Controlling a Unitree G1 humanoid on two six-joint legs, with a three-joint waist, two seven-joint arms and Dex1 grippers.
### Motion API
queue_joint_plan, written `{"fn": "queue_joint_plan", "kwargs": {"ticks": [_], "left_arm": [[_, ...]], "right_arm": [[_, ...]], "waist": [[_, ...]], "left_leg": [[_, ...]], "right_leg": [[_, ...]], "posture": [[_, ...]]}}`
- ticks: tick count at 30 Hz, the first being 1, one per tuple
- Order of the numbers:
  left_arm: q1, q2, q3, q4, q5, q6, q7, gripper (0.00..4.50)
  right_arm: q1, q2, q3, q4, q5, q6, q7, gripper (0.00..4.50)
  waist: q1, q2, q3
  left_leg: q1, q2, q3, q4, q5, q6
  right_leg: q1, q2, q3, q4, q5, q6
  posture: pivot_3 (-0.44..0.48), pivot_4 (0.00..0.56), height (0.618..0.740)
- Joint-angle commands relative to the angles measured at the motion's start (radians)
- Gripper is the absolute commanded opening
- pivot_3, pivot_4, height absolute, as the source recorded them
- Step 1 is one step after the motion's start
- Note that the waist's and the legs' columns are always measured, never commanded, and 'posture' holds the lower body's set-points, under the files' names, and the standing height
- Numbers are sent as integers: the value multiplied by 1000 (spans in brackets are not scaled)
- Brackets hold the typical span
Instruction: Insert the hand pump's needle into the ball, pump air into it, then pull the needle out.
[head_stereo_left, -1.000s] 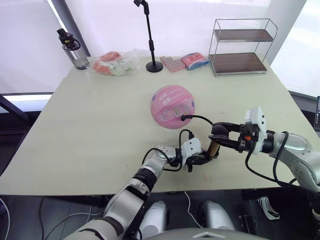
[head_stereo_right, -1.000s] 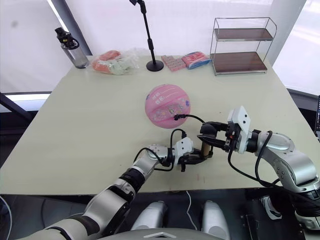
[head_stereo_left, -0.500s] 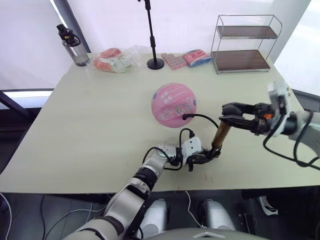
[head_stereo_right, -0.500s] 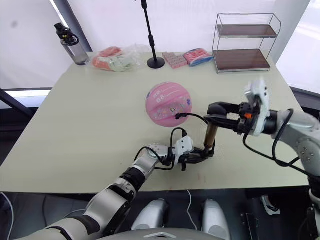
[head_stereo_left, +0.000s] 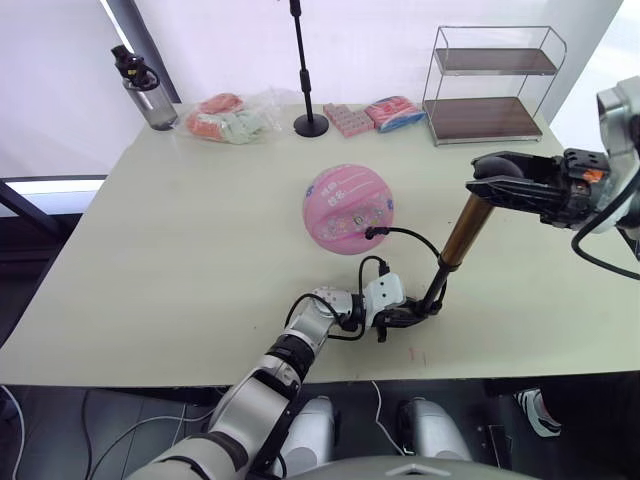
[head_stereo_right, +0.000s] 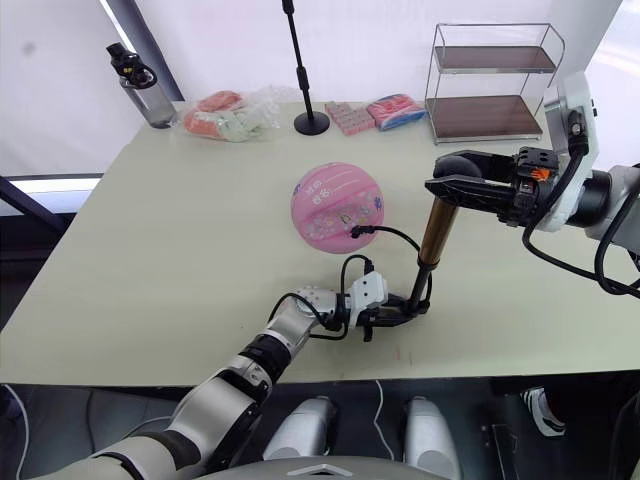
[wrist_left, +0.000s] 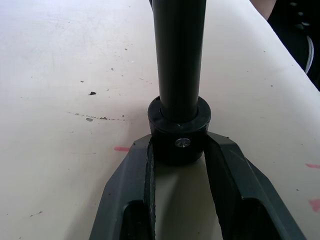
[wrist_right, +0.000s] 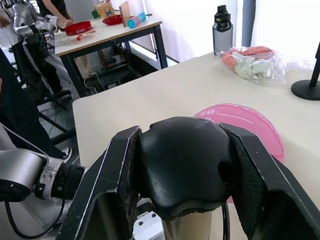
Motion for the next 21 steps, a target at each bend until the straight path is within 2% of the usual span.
{"fn": "queue_joint_plan", "kwargs": {"ticks": [1, 9, 16, 21], "left_arm": [[66, 39, -32, 126, 68, 72, 16, 1093], [64, 42, -35, 126, 68, 71, 17, 1093], [62, 45, -34, 126, 68, 70, 18, 1093], [61, 47, -35, 126, 67, 70, 16, 1093]], "right_arm": [[57, -1, -5, -50, -76, -61, 22, 1878], [224, 36, 185, -40, -316, -216, 65, 1878], [345, 129, 341, 52, -467, -336, 82, 1878], [376, 160, 363, 83, -530, -384, 92, 1878]], "waist": [[0, 0, 0], [-5, -5, -9], [-5, -5, -12], [-4, -4, -14]], "left_leg": [[0, 0, 0, 0, 0, 0], [6, 2, 1, -1, 0, 0], [8, 3, 1, -2, 0, -1], [8, 3, 1, -4, 0, 0]], "right_leg": [[0, 0, 0, 0, 0, 0], [5, 1, 0, 0, -1, 0], [6, 1, 0, 0, -2, -3], [6, 1, 0, 0, -1, 1]], "posture": [[0, 150, 731], [0, 150, 731], [0, 150, 731], [0, 150, 731]]}}
